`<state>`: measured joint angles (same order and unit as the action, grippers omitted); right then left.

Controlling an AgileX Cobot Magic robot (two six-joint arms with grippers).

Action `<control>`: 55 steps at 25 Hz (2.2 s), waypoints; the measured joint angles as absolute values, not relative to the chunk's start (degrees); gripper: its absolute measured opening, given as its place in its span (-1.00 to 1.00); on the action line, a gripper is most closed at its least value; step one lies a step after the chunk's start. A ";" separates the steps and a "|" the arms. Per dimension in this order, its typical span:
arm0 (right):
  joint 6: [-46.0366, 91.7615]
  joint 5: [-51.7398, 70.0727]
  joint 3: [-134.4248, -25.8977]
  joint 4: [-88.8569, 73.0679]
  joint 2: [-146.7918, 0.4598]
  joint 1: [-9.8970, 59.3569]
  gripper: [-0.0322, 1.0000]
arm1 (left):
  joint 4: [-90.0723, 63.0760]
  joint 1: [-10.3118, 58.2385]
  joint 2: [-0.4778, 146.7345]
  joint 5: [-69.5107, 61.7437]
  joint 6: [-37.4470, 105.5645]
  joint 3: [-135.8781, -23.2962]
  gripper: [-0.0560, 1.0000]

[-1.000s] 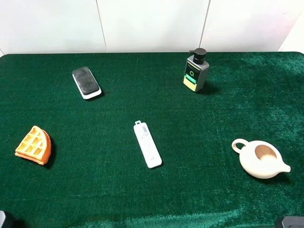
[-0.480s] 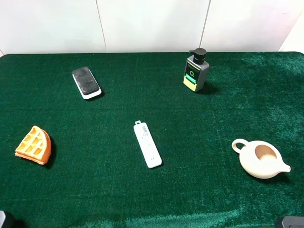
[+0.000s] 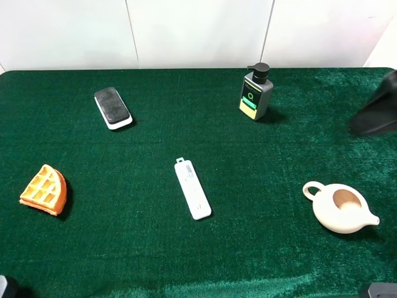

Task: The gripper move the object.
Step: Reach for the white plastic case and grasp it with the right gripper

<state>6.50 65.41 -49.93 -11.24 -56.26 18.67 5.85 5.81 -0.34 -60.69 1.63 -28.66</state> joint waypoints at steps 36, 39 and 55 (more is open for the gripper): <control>-16.98 44.57 -59.78 -3.92 -94.42 54.57 0.41 | 5.85 5.81 -0.34 -60.69 1.63 -28.66 0.94; -19.01 42.04 -59.78 -3.76 -96.82 55.69 0.41 | 5.85 5.81 -0.34 -60.69 1.63 -28.66 0.94; -24.20 30.72 -59.98 -4.73 -108.86 56.95 0.41 | 5.85 5.81 -0.34 -60.69 1.63 -28.66 0.94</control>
<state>-24.20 30.72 -59.98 -4.73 -108.86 56.95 5.85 5.81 -0.34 -60.69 1.63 -28.66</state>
